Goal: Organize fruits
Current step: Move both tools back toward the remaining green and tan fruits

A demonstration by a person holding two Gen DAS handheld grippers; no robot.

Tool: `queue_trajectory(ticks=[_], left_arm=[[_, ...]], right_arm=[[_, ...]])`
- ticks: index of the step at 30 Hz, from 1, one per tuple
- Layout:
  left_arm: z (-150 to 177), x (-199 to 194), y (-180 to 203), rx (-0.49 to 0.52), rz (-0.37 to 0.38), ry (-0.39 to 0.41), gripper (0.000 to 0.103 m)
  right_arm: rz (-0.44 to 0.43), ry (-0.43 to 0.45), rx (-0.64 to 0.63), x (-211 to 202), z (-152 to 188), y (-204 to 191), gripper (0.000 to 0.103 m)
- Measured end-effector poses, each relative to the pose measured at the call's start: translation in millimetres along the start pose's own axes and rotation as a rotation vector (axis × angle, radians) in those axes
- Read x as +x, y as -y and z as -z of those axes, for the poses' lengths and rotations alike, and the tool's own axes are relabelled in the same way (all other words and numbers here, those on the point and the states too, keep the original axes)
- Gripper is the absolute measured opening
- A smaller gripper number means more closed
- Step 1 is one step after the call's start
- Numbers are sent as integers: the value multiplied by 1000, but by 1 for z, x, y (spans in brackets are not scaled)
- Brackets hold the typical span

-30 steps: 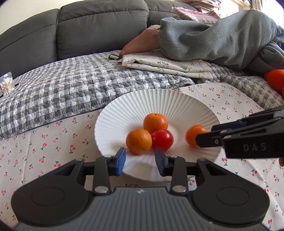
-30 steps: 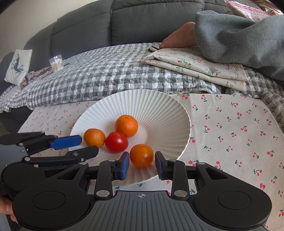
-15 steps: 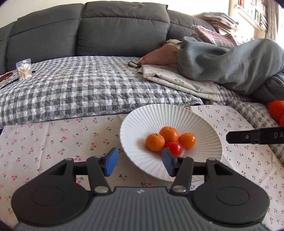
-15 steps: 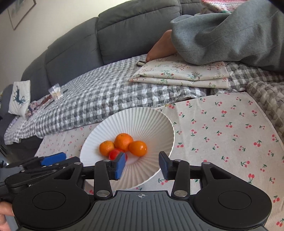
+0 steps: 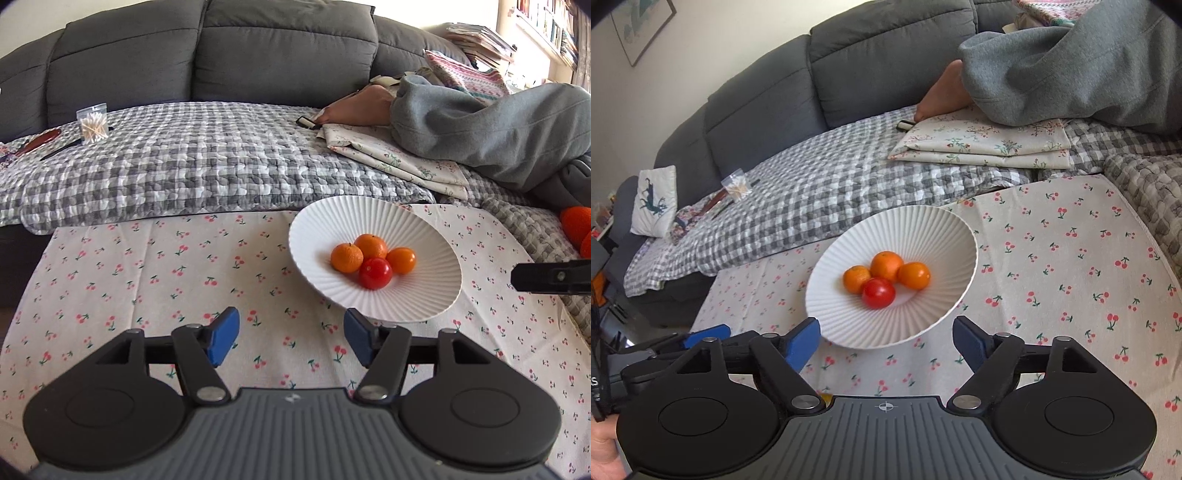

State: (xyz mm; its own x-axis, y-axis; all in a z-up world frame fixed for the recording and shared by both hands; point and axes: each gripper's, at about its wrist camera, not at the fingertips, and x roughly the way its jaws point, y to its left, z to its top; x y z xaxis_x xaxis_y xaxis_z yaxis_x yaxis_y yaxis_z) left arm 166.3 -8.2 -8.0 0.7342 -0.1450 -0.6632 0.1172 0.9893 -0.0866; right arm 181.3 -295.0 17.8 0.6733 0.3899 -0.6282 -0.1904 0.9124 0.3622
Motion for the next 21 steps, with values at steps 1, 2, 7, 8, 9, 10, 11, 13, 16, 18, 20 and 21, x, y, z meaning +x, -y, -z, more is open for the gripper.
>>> queue_trajectory(ticks=[1,2,7,8,9,10,11,13,16,18,20,21], left_arm=[[1,-3,0,0,-2,0,64],[3,-8,-1,-2,-6,1,66],[14,-19,-3,2,-26,-13,69],[16,-22,-4,-4,-28,-18,69],[18,-26,-6,-16,-25,-18,69],[21,-30,-7,-29,-18,-17,69],[23,-33,-9,-38,-13,-19,70],[28,-39,-11,-44,-12,-23,72],[37,-48,-12,-32,-33,-21,81],[42,-51,-13,-27,-30,-27,84],[49,-54,-16,-31,-17,-39,84],[52,-54,-17,-35,-14,-44,84]], right_arm=[[-7,0,5,-4,2,-2,85],[-13,-3,9,-7,4,-4,87],[-28,-25,-1,-17,16,-18,89],[-32,-31,-5,-18,19,-21,89],[-34,-36,-9,-19,21,-24,89],[-34,-39,-17,-21,24,-28,90],[-34,-38,-27,-23,26,-31,91],[-34,-34,-39,-27,29,-35,93],[-40,-35,-45,-33,35,-38,94],[-48,-43,-43,-38,39,-38,95],[-56,-56,-42,-40,44,-39,97],[-58,-62,-45,-41,47,-40,98]])
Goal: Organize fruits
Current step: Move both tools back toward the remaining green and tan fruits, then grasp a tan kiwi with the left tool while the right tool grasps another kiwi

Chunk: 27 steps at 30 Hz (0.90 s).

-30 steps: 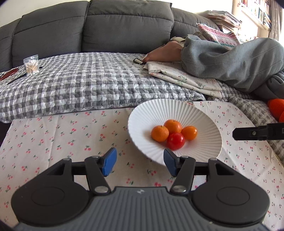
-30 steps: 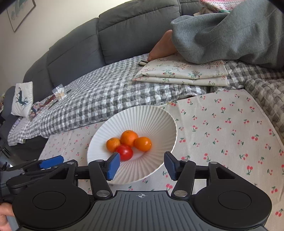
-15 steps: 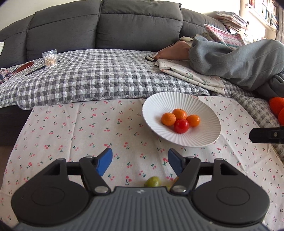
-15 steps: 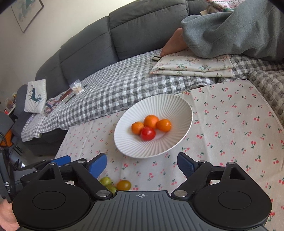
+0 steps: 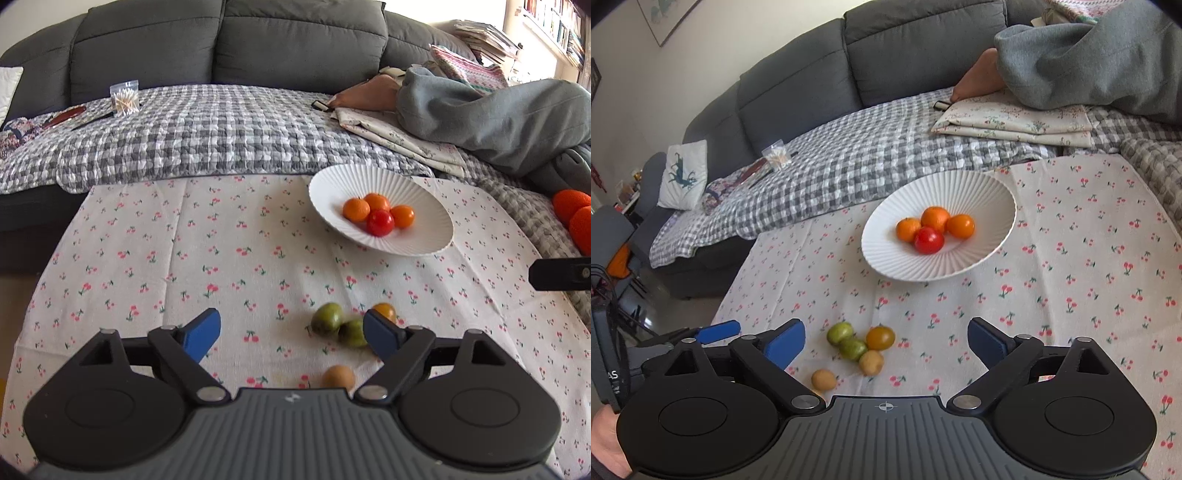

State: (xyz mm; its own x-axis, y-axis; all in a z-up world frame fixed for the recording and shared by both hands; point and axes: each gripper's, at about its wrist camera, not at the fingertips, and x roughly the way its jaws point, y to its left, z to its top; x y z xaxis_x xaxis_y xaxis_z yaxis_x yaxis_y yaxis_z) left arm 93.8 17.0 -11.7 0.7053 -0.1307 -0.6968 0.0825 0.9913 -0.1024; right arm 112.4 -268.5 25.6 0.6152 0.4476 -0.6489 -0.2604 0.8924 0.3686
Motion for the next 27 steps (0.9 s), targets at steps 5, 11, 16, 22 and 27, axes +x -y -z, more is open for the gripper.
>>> queue_trajectory(ticks=[5,11,16,22,27], left_arm=[[14,0,-1,5,21,-26,88],[33,9,11,63,51,-91,88],[43,18,27,137,62,-121,81],[56,36,39,208,59,-182,55],[58,42,40,212,57,-176,36]], right_arm=[[-7,-30,-15,2,15,-8,100],[8,-36,-31,7,22,-12,101],[25,-48,-38,14,25,-10,101],[42,-61,-33,23,27,-7,101],[44,-68,-24,30,29,-5,101]])
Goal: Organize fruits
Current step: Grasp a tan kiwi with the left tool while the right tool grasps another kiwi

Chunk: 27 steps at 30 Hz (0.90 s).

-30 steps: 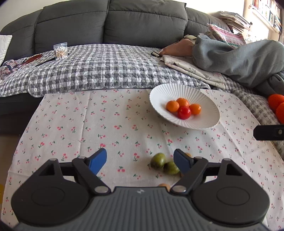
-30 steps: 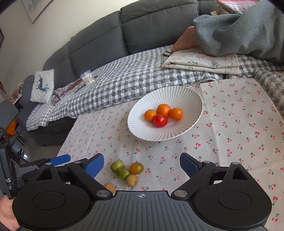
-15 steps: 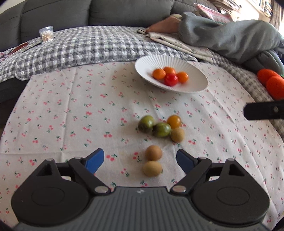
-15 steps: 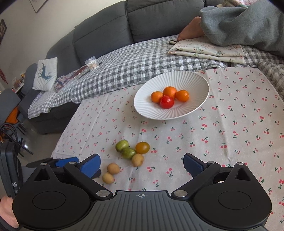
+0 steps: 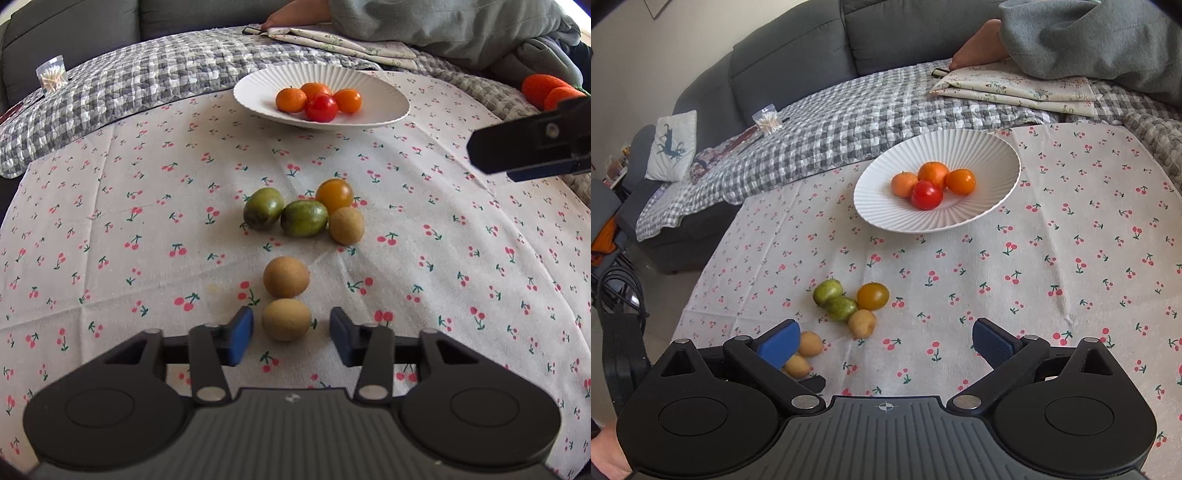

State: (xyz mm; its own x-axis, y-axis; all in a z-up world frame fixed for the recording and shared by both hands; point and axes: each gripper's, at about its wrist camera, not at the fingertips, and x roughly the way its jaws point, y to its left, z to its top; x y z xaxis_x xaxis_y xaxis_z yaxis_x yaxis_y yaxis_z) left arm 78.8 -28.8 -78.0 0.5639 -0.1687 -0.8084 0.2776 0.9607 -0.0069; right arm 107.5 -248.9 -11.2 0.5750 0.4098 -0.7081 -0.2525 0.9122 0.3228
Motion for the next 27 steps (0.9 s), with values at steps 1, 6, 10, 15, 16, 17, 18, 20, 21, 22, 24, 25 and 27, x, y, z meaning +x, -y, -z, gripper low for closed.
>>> queue_trajectory(ticks=[1,6,10,15,16,17,18,20,21,22,24,25,27], left_arm=[[0,0,0,0,3,2,33],[-2,-1,-3,-10,9,1,26],[-4,-7,-8,-29,8,7,26],[-11,-19,-23,-97,7,35,26],[-12,-22,-27,-111,4,40,26],[-13,-24,-31,-126,-1,47,26],[-14,-26,-35,-141,-7,54,26],[-15,-30,-42,-171,-14,67,26],[-16,-31,-45,-185,-15,72,26],[-17,-32,-48,-200,-17,76,26],[-18,-34,-54,-222,-23,82,26],[-18,-34,-56,-231,-27,84,26],[-18,-34,-59,-240,-32,84,26]], right_arm=[[1,-1,-4,1,0,0,101],[4,-6,-14,6,2,-4,101],[9,-12,-27,11,3,-6,99],[28,-30,-52,26,8,-9,97],[29,-36,-52,30,9,-9,96],[28,-41,-51,33,10,-9,94],[27,-45,-52,36,11,-9,93],[33,-49,-67,42,13,-11,91],[31,-54,-73,46,14,-13,90],[28,-58,-79,49,15,-14,89],[24,-64,-96,56,18,-18,86],[26,-67,-106,60,19,-20,85],[27,-70,-125,68,21,-25,83]])
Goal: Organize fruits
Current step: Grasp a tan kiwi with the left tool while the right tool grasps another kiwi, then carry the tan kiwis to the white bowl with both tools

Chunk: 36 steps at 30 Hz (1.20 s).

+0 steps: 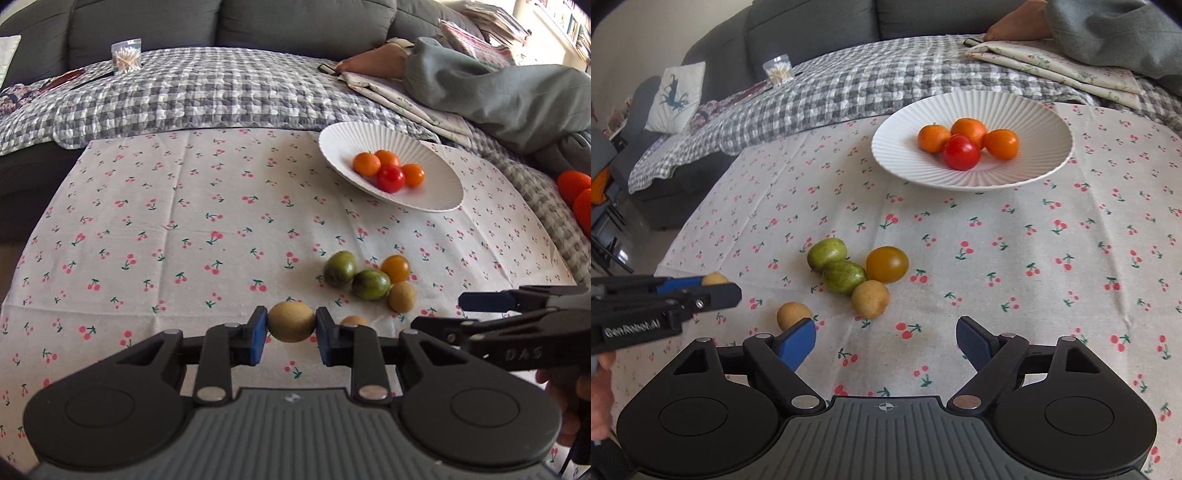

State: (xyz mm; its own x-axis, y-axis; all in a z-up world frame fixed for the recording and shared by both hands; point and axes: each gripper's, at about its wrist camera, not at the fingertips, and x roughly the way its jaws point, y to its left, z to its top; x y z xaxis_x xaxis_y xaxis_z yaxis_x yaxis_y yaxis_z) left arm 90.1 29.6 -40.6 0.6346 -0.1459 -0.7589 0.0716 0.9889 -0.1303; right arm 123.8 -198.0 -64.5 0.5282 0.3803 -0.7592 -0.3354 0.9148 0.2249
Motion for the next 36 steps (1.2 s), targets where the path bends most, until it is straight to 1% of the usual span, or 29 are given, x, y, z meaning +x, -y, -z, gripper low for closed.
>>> queue_trajectory(ticks=[5,7,9,10,11,13,14,23,36], left_arm=[[1,2,-5,-9,-16,-9,26],[1,3,-7,-14,-24,-10,26],[0,4,-8,-17,-26,-13,26],[0,4,-8,-17,-25,-14,26],[0,4,-8,-17,-24,-14,26],[0,4,-7,-14,-24,-13,26],[1,4,-7,-12,-26,-12,26],[1,4,-7,-6,-36,-10,26],[-2,5,-10,-14,-45,1,26]], right_arm=[[-8,-2,-28,17,0,-9,66],[-3,7,-53,21,1,-13,63],[0,14,-70,23,1,-16,57],[4,17,-76,24,0,-18,48],[8,20,-86,25,0,-20,36],[13,26,-99,25,0,-22,27],[14,30,-106,25,0,-22,25],[-17,32,-108,14,-2,-24,24],[-31,58,-15,-12,-12,2,24]])
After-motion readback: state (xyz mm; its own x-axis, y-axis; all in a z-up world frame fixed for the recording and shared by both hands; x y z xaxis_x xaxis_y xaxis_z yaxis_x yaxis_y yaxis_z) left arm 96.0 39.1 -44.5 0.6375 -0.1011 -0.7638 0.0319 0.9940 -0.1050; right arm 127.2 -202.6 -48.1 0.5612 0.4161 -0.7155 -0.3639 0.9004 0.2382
